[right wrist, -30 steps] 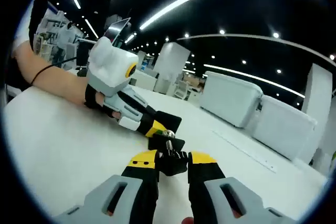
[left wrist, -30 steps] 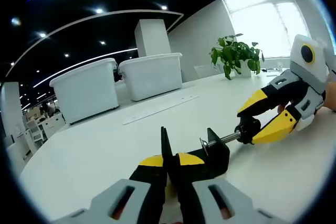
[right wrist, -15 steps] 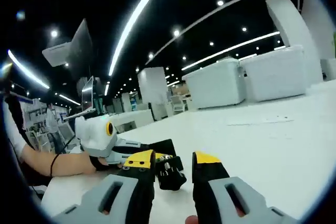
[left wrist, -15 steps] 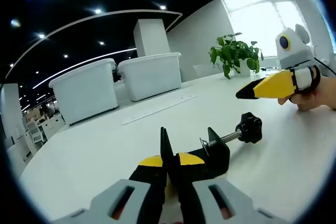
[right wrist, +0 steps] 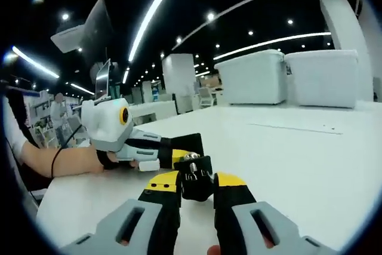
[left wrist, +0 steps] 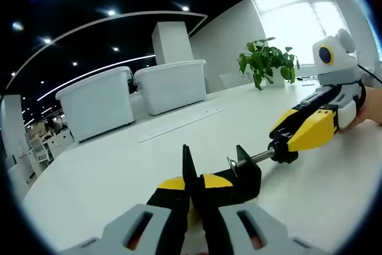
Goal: Clamp the fixed fixture on the desktop, loosen the retaining clip, secure it to the edge of the desk, and tighten the retaining clip.
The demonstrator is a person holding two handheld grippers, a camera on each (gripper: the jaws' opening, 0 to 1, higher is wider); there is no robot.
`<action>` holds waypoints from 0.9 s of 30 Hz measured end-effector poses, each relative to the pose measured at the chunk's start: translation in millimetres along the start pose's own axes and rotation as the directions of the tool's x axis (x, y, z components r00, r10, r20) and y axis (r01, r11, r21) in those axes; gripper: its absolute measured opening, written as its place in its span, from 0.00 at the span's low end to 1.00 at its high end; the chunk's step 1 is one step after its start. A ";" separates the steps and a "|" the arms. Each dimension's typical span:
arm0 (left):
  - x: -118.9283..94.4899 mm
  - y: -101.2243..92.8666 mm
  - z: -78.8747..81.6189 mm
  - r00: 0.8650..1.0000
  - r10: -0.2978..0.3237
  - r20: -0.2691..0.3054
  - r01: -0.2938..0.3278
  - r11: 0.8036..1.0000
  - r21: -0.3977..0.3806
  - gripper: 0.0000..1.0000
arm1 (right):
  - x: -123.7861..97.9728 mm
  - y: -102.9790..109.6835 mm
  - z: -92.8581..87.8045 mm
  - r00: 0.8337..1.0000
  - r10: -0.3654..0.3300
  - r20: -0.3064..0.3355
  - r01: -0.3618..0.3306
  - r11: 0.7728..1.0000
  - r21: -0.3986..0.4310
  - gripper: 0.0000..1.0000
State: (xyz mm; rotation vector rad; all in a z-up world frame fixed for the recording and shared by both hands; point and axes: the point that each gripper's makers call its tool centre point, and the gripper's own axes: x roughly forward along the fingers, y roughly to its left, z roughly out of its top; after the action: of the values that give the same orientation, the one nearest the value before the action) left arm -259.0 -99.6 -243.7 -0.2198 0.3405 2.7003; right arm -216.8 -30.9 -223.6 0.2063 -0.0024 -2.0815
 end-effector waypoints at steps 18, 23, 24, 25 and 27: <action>-0.1 0.1 0.1 1.000 0.001 0.001 -0.001 1.000 -0.010 0.07 | 2.3 8.5 1.2 0.998 -0.049 0.026 0.054 0.791 -0.609 0.18; -0.1 0.1 -0.1 1.000 0.002 0.000 -0.002 1.000 -0.010 0.07 | 4.9 4.8 0.9 0.997 -0.068 0.022 0.065 0.737 -0.673 0.18; -0.1 0.1 -0.1 1.000 0.003 0.000 -0.003 1.000 -0.009 0.07 | 4.1 5.5 1.0 0.997 -0.068 0.025 0.068 0.746 -0.663 0.18; -0.1 0.0 -0.1 1.000 0.003 0.000 -0.003 1.000 -0.009 0.07 | 4.0 5.3 1.1 0.997 -0.067 0.028 0.068 0.754 -0.653 0.18; -0.2 0.0 -0.1 1.000 0.003 0.000 -0.003 1.000 -0.008 0.07 | 3.5 6.1 1.2 0.997 -0.063 0.035 0.071 0.774 -0.629 0.19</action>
State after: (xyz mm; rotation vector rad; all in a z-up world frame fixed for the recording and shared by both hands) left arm -258.8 -99.8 -243.8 -0.2217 0.3299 2.7055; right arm -213.4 -37.0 -222.3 -0.2260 0.7029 -2.0330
